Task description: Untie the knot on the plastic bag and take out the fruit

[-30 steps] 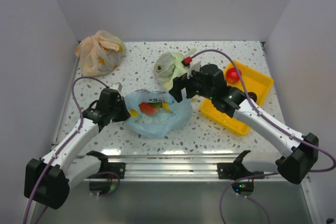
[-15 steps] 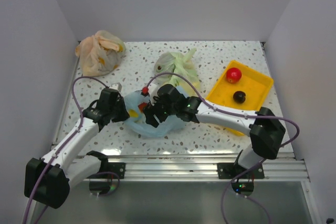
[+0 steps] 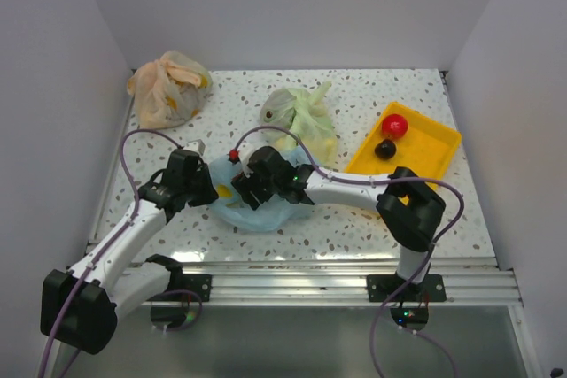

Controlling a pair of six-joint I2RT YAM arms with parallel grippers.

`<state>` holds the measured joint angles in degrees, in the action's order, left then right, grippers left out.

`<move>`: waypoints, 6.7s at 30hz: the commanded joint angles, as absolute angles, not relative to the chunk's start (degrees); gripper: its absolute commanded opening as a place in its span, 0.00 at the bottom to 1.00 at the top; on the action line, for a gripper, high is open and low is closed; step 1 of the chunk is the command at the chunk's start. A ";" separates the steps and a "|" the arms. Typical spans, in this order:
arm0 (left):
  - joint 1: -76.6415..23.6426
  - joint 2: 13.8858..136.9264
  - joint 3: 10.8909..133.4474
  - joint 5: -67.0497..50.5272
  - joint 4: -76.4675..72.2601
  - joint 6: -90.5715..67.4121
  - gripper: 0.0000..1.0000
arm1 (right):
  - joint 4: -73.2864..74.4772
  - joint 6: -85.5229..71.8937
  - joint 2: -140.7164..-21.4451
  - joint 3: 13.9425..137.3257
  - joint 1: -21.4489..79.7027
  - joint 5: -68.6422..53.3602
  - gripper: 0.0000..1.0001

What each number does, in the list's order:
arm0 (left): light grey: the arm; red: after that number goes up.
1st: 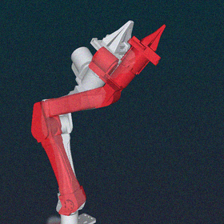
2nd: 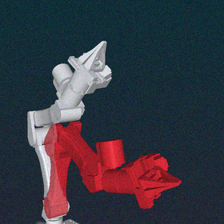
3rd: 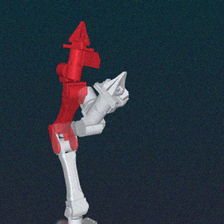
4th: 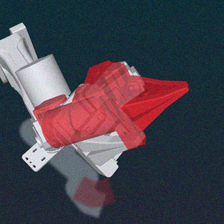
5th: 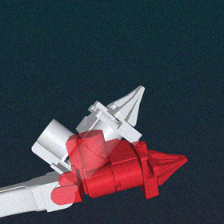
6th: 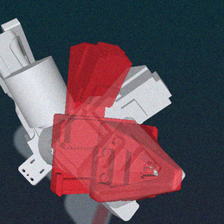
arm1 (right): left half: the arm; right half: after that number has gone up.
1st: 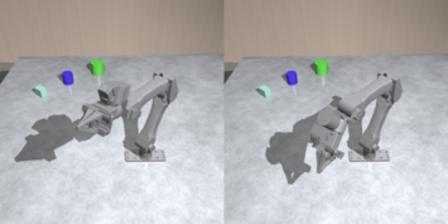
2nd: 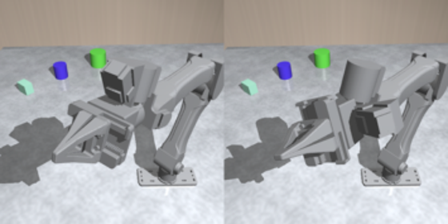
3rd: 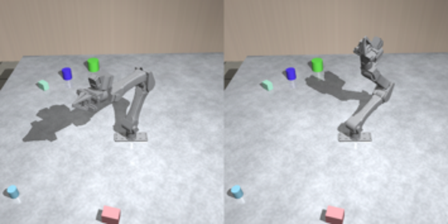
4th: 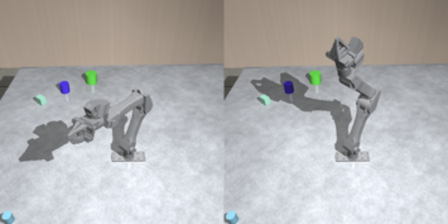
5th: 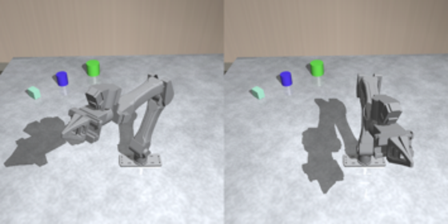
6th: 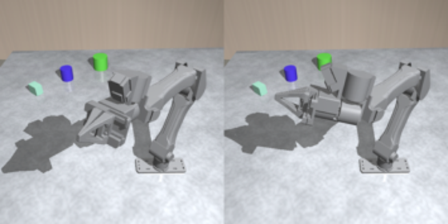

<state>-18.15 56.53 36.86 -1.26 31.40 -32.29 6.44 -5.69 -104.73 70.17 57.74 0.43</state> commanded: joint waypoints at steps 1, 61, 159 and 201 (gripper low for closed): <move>-18.46 55.37 36.56 -1.41 31.73 -31.38 0.00 | 1.32 -3.69 -106.52 73.47 57.66 4.22 0.68; -18.37 60.38 47.90 10.02 33.13 -29.71 0.00 | 13.78 3.95 -95.02 67.85 57.13 0.18 0.00; -32.61 58.54 40.08 14.49 35.41 -39.55 0.00 | 14.16 -6.59 -77.60 62.40 51.14 -13.89 0.93; -32.61 50.62 35.42 12.83 32.78 -39.99 0.00 | 6.50 -10.20 -106.17 73.92 57.74 -1.48 0.77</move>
